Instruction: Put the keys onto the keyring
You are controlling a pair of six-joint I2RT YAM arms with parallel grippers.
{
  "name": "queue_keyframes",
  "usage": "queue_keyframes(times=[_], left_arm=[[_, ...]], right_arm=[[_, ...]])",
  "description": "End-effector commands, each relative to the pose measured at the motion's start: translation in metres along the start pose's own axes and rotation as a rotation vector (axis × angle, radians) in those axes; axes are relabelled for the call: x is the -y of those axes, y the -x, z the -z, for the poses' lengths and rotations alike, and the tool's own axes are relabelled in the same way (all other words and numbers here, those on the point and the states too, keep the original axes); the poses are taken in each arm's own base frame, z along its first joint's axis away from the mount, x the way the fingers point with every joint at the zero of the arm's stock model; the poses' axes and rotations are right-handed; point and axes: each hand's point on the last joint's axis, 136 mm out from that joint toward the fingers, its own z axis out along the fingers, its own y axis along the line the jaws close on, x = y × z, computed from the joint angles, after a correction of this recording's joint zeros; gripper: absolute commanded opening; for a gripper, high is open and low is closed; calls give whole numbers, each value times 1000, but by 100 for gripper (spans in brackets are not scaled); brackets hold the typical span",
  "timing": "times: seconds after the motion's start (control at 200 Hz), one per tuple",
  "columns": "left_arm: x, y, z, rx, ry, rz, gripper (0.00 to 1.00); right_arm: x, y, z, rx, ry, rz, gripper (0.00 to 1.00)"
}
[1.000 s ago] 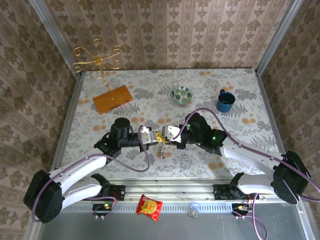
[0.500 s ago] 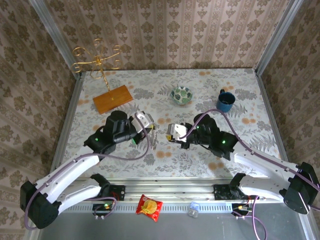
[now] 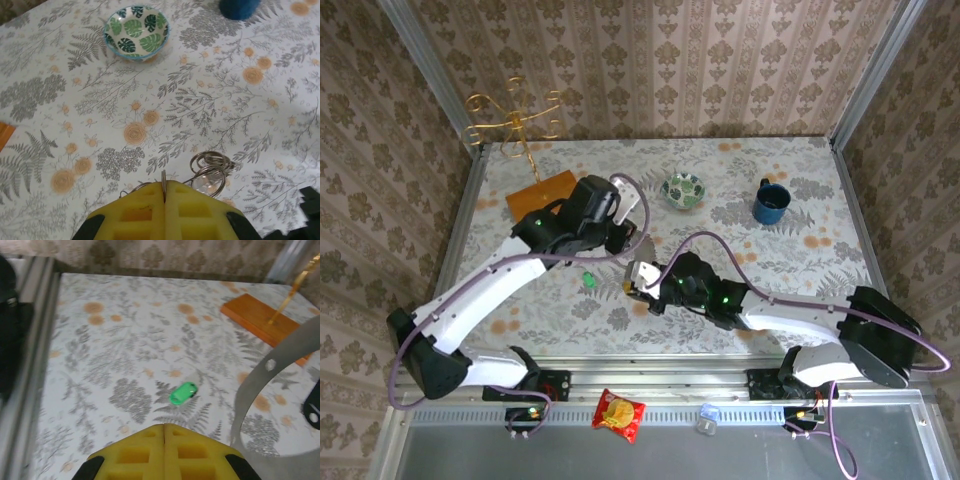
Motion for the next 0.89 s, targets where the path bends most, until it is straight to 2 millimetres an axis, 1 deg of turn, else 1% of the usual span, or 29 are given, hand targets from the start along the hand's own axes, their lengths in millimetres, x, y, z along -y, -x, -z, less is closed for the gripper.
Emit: queue_keyframes(times=[0.0, 0.165, 0.255, 0.325, 0.45, 0.59, 0.795, 0.89], left_arm=[[-11, -13, 11, -112, 82, 166, 0], [-8, -8, 10, -131, 81, 276, 0], [-6, -6, 8, -137, 67, 363, 0], [-4, -8, 5, -165, 48, 459, 0], [-4, -10, 1, -210, 27, 615, 0], [-6, -13, 1, -239, 27, 727, 0], [-11, -22, 0, -285, 37, 871, 0], [-15, -30, 1, -324, 75, 941, 0]], right_arm=[[33, 28, 6, 136, -180, -53, 7], [57, 22, 25, 200, -255, -107, 8], [62, 22, 33, 224, -259, -109, 11], [61, 23, 34, 232, -252, -90, 12], [58, 32, 31, 262, -224, -64, 14], [54, 36, 27, 277, -196, -60, 16], [55, 40, 24, 286, -192, -51, 16], [45, 44, 22, 286, -141, -19, 17]])
